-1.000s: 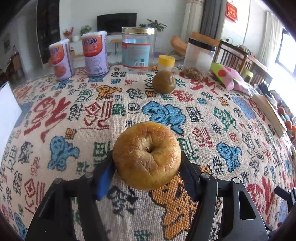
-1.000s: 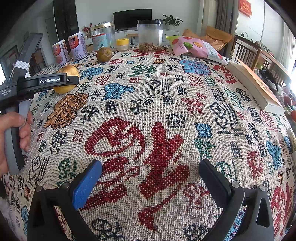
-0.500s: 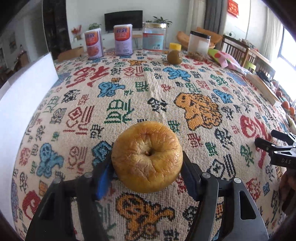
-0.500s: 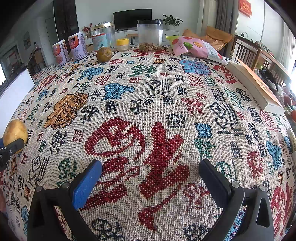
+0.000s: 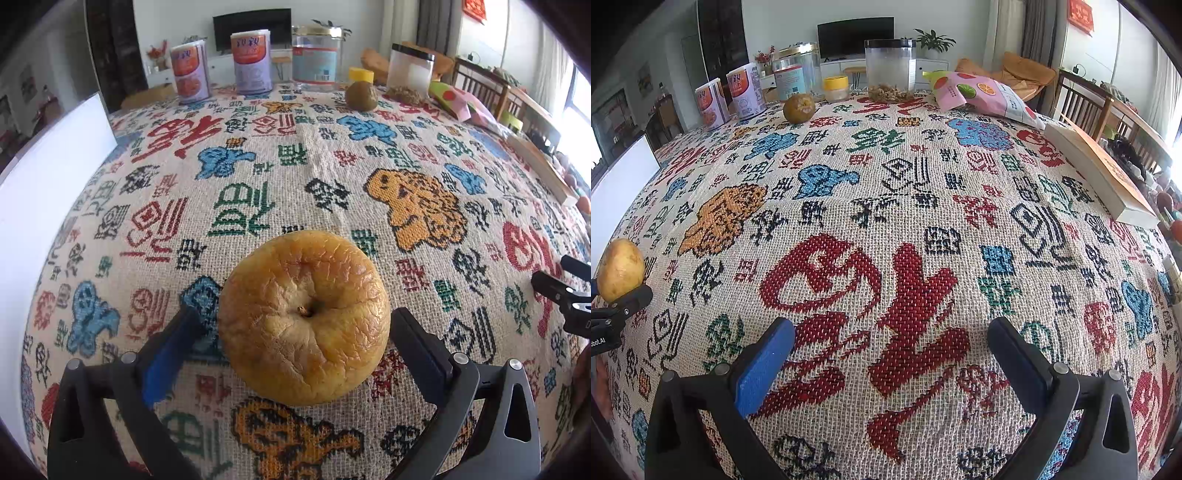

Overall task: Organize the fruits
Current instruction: 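Hold the pear in the left tool while the right tool moves to the passion fruit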

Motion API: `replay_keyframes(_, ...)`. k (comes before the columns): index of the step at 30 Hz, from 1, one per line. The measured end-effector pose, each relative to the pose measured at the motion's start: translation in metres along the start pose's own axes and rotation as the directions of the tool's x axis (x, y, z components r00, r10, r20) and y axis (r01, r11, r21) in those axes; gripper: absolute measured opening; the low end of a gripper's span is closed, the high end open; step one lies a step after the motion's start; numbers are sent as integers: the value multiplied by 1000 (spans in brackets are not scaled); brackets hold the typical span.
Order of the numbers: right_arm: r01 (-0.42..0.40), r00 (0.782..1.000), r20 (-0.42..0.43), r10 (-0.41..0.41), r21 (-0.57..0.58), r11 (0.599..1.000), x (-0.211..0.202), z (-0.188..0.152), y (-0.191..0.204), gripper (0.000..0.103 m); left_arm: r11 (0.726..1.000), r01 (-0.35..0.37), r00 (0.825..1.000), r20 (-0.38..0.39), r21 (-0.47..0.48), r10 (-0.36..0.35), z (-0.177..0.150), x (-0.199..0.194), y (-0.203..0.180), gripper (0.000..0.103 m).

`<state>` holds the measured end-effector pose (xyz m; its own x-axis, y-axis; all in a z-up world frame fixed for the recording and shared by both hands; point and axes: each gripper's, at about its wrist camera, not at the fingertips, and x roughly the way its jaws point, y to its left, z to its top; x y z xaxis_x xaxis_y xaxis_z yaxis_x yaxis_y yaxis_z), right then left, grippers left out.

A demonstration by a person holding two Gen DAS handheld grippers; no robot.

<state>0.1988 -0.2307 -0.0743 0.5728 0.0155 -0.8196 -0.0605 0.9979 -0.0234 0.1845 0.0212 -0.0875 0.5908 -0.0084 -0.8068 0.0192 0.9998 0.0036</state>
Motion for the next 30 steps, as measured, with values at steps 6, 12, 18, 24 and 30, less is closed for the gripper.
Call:
replay_keyframes(6, -2, 1000, -1, 2, -2, 1000, 0, 0, 1, 103, 1000, 0, 1000, 0, -1, 0, 0, 0, 0, 103)
replay_keyframes(12, -72, 997, -42, 70, -59, 996, 5, 14, 11, 103, 1000, 0, 1000, 0, -1, 0, 0, 0, 0, 103)
replay_keyframes(18, -192, 981, -18, 191, -37, 981, 23, 45, 30, 103, 1000, 0, 1000, 0, -1, 0, 0, 0, 0, 103)
replay_keyframes(24, -266, 964, -14, 266, -9, 964, 48, 93, 53, 103, 1000, 0, 1000, 0, -1, 0, 1, 0, 0, 103)
replay_keyframes(30, -318, 948, 4, 318, 48, 947, 96, 171, 67, 101, 1000, 0, 1000, 0, -1, 0, 1, 0, 0, 103)
